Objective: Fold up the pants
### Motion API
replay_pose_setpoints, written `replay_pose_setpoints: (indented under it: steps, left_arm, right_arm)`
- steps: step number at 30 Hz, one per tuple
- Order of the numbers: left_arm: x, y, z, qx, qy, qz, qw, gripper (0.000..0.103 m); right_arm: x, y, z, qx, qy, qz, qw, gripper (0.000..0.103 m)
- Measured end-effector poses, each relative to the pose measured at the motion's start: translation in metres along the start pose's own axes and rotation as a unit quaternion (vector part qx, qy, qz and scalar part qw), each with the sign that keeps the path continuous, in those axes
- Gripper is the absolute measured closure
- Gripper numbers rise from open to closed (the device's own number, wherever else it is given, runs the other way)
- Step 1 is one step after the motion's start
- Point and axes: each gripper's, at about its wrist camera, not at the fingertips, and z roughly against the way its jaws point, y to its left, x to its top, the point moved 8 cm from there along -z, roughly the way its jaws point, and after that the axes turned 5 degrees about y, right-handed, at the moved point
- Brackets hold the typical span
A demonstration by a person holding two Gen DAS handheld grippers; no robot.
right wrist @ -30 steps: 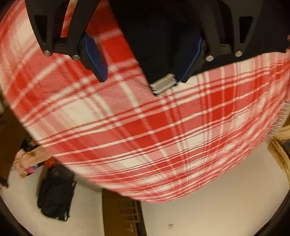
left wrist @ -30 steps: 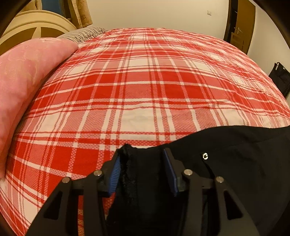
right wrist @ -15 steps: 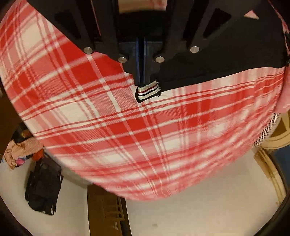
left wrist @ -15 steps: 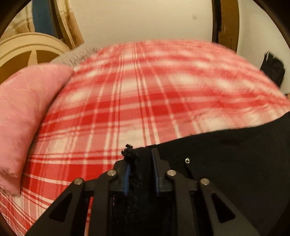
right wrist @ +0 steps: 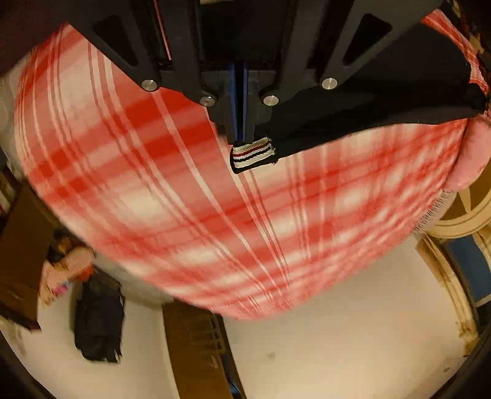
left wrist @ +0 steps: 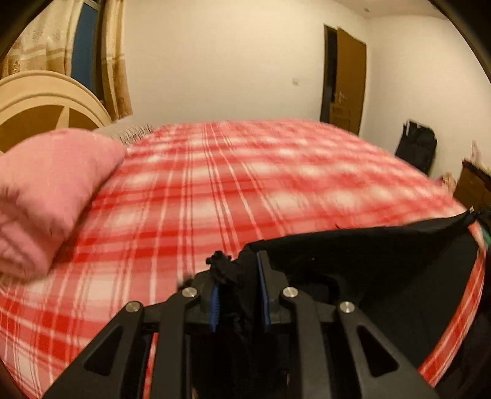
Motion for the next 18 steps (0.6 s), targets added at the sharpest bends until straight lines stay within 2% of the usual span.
replay_pose_setpoints:
  steps: [3,6,7,8,9,10,12,14,15,18]
  left_arm:
    - [-0.03,-0.003,-0.01,-0.007,0.015,0.01,0.9998,0.082]
    - [-0.046,0.0,-0.013,-0.008,0.014,0.028,0.9995,0.082]
    - [-0.047,0.001,-0.011,-0.013,0.01,0.039,0.9991,0.082]
    - [-0.046,0.002,-0.009,-0.017,0.004,0.044,0.9989,0.082]
    - [-0.045,0.002,-0.008,-0.016,0.001,0.041,0.999,0.082]
    - [-0.043,0.001,-0.007,-0.015,-0.001,0.038,0.9992,0.082]
    - [-0.044,-0.003,-0.004,-0.017,-0.003,0.037,0.9992,0.082]
    - [-0.044,-0.002,-0.004,-0.017,-0.005,0.038,0.9991,0.082]
    - [-0.044,-0.002,-0.004,-0.019,-0.006,0.04,0.999,0.082]
    - [-0.044,-0.002,-0.006,-0.018,-0.006,0.043,0.9989,0.082]
  right_arm:
    - [-0.035,-0.009,-0.015,-0.01,0.037,0.003,0.999,0.1]
    - [-0.048,-0.012,-0.013,-0.027,0.035,0.0,0.999,0.093]
    - [-0.05,-0.013,-0.007,-0.04,0.041,-0.004,0.998,0.08]
    - [-0.051,-0.011,0.001,-0.064,0.042,0.006,0.997,0.052]
    - [-0.051,-0.007,0.011,-0.084,0.036,0.021,0.996,0.044]
    - [-0.051,0.0,0.021,-0.098,0.027,0.038,0.994,0.043]
    - [-0.048,0.036,0.048,-0.104,-0.006,0.095,0.99,0.043]
    - [-0.051,0.094,0.063,-0.094,-0.027,0.165,0.981,0.043]
    - [-0.057,0.126,0.066,-0.081,-0.034,0.205,0.975,0.043]
    - [-0.088,0.241,0.054,-0.017,-0.039,0.33,0.943,0.043]
